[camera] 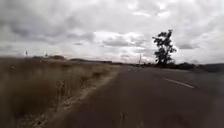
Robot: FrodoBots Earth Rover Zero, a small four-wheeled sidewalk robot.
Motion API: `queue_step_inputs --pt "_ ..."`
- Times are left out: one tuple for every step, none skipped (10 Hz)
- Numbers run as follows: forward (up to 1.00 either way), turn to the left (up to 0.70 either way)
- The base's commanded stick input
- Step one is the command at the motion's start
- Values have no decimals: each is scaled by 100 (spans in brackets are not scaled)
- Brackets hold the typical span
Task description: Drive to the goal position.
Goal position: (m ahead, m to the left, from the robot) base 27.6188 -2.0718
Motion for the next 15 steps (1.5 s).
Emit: queue_step_inputs --pt "50 -50" --pt "50 -50" --pt "50 -50" --pt "50 -44" --pt "50 -34" --pt "50 0" --pt "50 0" --pt "50 0" --pt "50 0" --pt "50 0" --pt "50 0" --pt "50 0" --pt "50 0" --pt "50 0" --pt "50 0"
